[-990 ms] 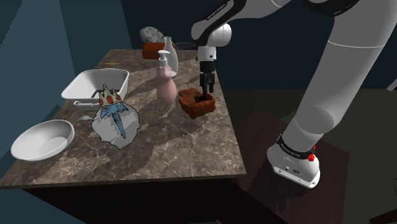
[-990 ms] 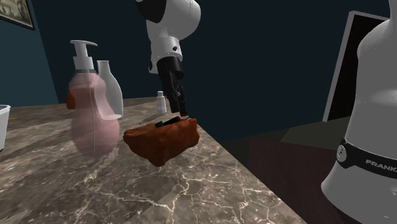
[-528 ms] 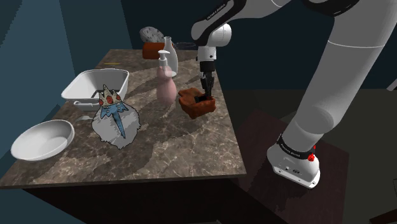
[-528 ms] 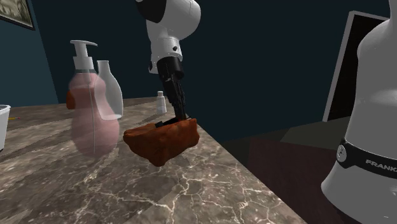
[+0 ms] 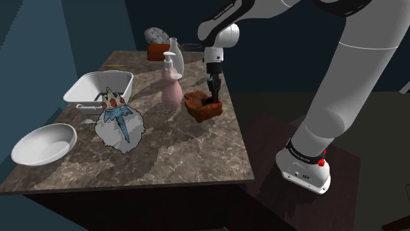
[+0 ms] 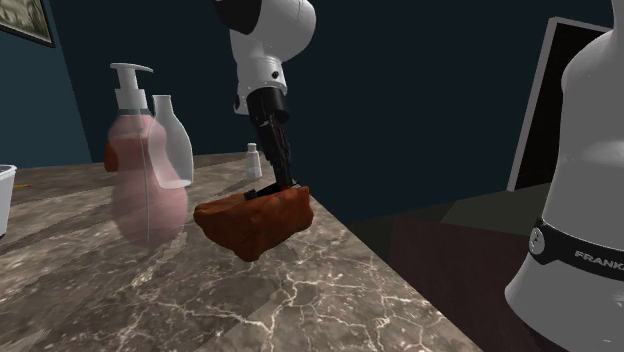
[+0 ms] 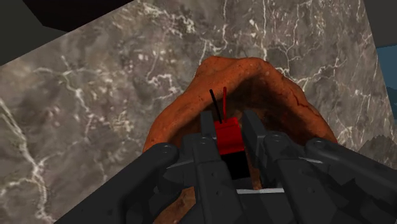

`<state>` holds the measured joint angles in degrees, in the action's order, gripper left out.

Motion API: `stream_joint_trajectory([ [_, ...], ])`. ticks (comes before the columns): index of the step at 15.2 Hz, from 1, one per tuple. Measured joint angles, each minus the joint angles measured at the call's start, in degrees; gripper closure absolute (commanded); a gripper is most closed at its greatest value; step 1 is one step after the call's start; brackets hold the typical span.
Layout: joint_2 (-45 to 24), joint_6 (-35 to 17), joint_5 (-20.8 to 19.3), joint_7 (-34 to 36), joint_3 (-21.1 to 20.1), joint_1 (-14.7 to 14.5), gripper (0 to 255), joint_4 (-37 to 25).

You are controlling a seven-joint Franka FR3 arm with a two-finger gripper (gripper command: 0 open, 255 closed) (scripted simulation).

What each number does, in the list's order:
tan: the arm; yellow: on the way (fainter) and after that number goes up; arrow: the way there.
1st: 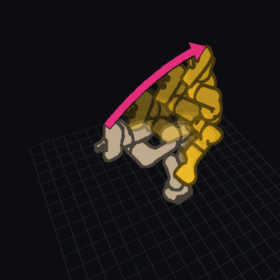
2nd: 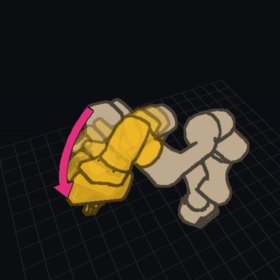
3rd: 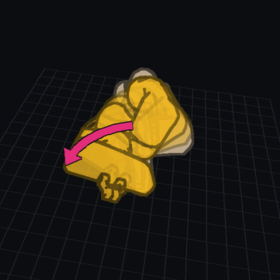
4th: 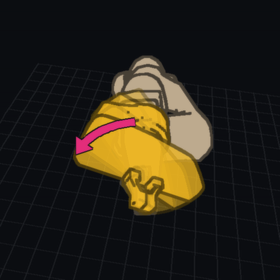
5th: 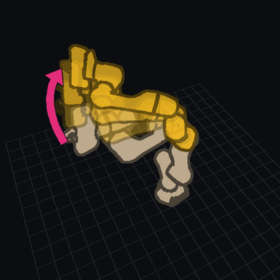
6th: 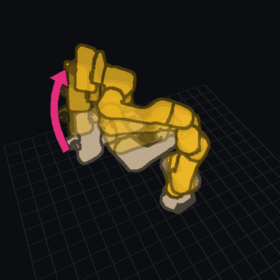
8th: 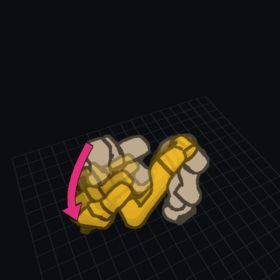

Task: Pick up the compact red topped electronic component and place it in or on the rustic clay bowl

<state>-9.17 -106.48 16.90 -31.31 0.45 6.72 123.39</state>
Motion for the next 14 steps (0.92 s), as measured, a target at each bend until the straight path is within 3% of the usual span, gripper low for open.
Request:
stream_joint_trajectory([
  [14, 5.39, 9.18, -0.73, 2.57, 0.15, 0.14, 255, -4.16],
])
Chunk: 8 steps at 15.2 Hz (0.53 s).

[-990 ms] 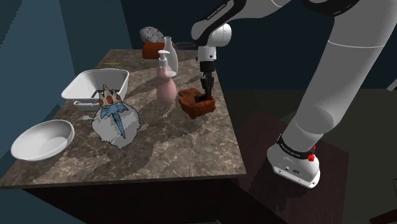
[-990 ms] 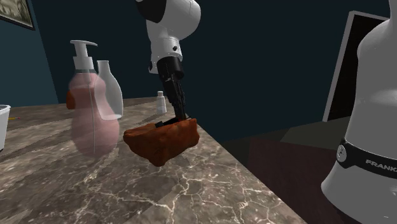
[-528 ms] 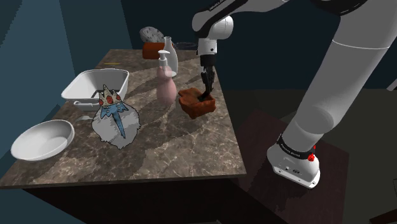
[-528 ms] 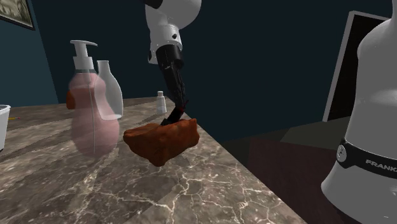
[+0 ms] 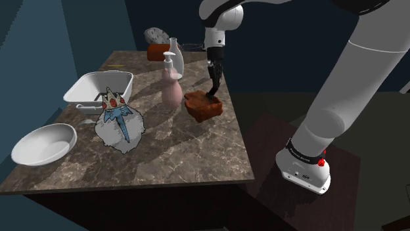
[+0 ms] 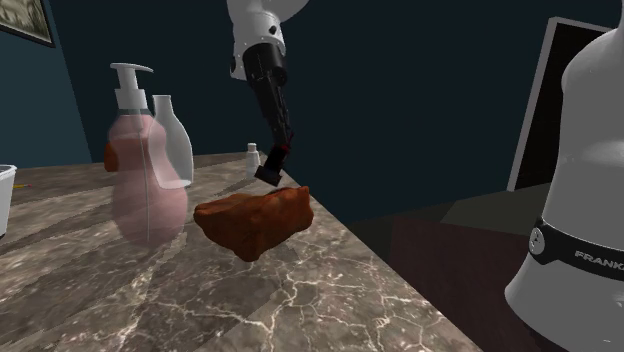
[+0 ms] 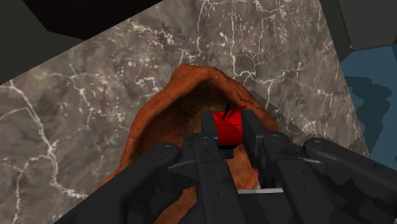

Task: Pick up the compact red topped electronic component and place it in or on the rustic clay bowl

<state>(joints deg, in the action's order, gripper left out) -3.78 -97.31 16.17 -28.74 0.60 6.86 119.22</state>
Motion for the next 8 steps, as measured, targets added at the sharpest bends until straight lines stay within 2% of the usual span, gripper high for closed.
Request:
stream_joint_trajectory([
  [8, 2.32, 5.84, -0.35, 1.25, 0.23, 0.25, 255, -3.64],
])
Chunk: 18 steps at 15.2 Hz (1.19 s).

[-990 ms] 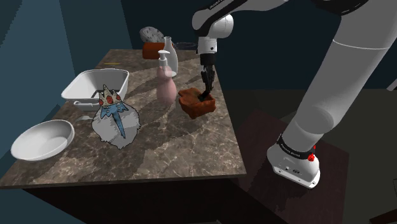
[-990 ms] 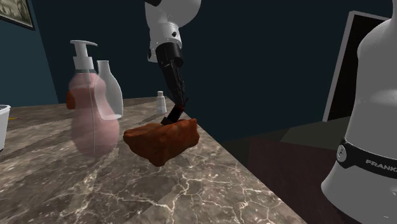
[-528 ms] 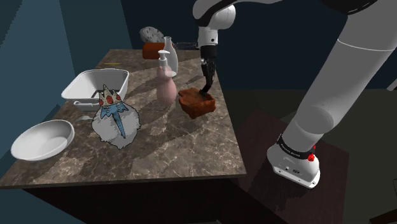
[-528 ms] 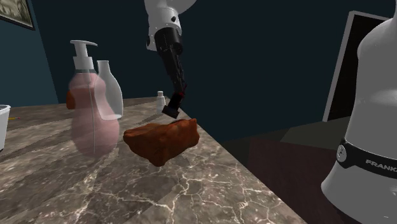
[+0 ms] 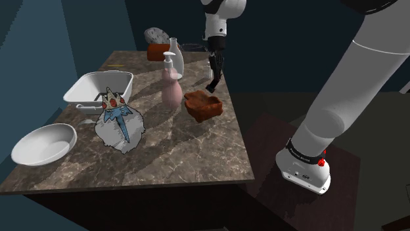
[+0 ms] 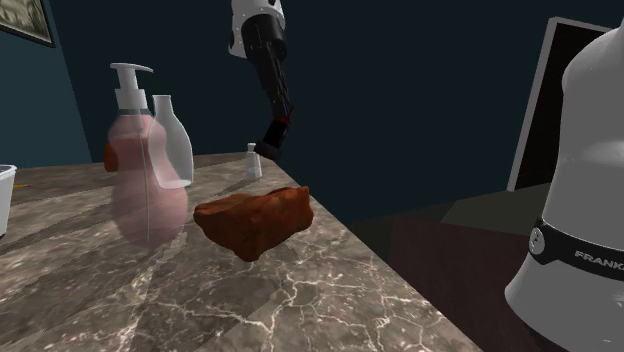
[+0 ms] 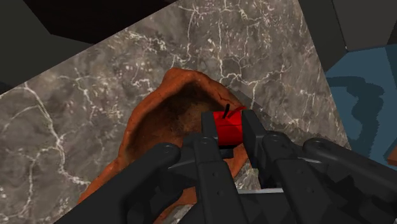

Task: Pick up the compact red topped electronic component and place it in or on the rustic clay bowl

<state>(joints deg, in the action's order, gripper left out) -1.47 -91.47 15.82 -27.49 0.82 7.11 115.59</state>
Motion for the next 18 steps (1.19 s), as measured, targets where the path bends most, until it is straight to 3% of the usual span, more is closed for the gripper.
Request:
stream_joint_trajectory([
  [4, 0.08, 2.29, 0.12, 0.92, -0.15, -0.15, 255, -2.37],
  [9, -7.8, 6.8, 0.63, 3.22, -0.68, -0.64, 255, -15.21],
  [18, -10.42, 1.74, 0.7, 2.07, -0.8, -0.88, 255, -12.62],
])
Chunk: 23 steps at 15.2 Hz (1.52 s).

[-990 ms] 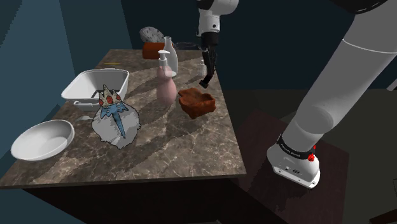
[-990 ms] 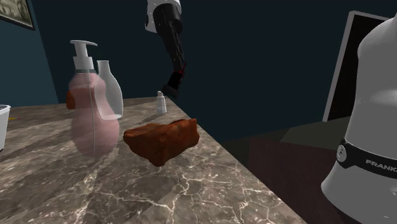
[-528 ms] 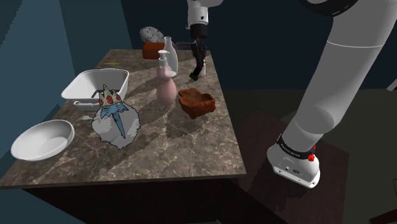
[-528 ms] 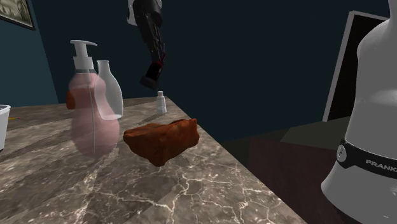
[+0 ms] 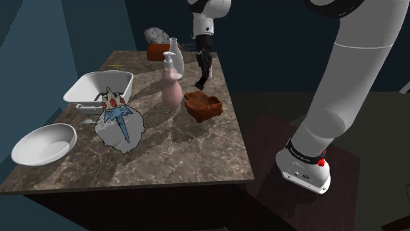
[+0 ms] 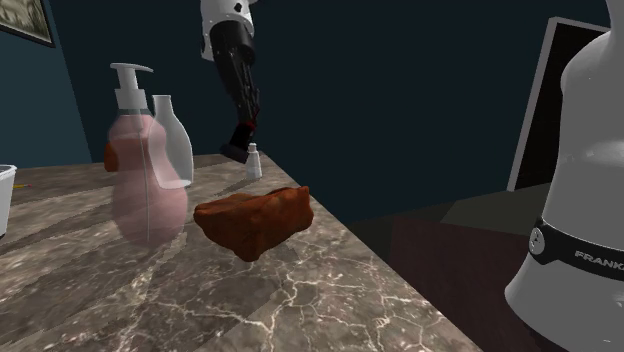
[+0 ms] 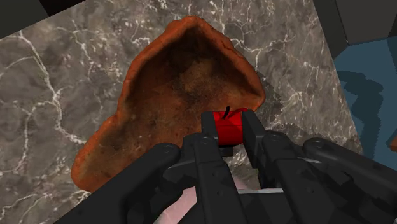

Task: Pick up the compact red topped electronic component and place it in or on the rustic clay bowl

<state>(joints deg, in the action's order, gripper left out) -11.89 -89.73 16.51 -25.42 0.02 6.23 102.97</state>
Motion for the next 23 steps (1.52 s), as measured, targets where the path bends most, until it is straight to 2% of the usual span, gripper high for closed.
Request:
stream_joint_trajectory([
  [8, -2.17, -5.33, 0.14, -1.39, -0.05, -0.15, 255, 3.34],
  [14, -2.4, -6.03, 0.18, -1.55, -0.07, -0.18, 255, 3.8],
  [15, -2.4, -6.03, 0.18, -1.55, -0.07, -0.18, 0, 3.8],
  [21, -2.4, -6.03, 0.18, -1.55, -0.07, -0.18, 0, 3.8],
  [23, -2.6, -3.91, 0.03, -1.2, 0.05, 0.03, 0, 1.43],
])
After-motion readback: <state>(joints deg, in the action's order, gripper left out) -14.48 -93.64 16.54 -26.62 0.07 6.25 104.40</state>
